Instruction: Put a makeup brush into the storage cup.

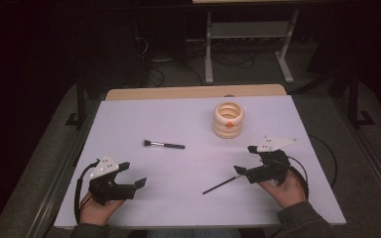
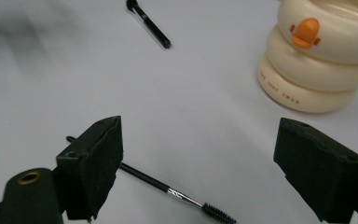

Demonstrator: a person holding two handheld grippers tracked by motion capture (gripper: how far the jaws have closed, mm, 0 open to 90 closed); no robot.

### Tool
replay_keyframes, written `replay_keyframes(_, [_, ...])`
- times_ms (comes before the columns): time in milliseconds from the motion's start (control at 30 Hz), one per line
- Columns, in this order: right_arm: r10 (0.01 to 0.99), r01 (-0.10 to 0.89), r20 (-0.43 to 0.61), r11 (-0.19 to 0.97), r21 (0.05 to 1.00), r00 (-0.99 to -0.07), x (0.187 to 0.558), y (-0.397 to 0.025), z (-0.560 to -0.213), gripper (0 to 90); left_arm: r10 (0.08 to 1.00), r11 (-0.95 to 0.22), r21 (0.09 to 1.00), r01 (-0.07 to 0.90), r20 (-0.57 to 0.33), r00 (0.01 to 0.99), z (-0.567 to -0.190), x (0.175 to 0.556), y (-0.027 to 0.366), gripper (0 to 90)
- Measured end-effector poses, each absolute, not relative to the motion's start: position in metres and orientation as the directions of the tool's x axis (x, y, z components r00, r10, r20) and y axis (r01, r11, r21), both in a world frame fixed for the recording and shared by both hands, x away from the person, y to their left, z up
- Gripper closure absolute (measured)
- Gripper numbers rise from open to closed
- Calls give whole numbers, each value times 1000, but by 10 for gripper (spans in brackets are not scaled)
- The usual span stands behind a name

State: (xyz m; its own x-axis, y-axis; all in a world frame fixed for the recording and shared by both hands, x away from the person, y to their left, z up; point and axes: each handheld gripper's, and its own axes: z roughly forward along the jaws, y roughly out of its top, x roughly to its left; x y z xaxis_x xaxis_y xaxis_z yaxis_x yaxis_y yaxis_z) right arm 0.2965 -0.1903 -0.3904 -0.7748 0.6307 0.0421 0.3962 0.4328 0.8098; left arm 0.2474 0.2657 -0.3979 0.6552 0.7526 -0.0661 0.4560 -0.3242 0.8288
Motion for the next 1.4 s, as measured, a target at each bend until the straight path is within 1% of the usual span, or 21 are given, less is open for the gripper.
replay_keyframes(200, [599,389,47,455,801,-799,312,-176,-376,150,749,-333,827,452,-59,660,-397,247,266,172])
replay_keyframes(300, [560,373,38,498,783,-827,321,-161,-365,169,744,-329,831,448,-64,665,-395,247,264,186])
replay_keyframes(500, [530,365,46,517,774,-847,335,-143,-355,177,739,-333,829,449,-66,670,-396,247,261,184])
replay_keyframes(700, [515,366,59,518,773,-855,349,-134,-351,184,741,-325,830,454,-75,668,-396,248,262,183])
replay_keyframes(1000, [498,367,68,534,762,-865,369,-114,-347,178,733,-344,826,447,-61,678,-397,248,259,181])
replay_keyframes(1233, [479,355,60,556,751,-876,376,-103,-345,174,727,-348,823,449,-66,684,-397,249,256,181])
replay_keyframes(1400, [472,355,60,567,743,-879,384,-95,-345,174,720,-363,821,440,-53,692,-397,249,256,181])
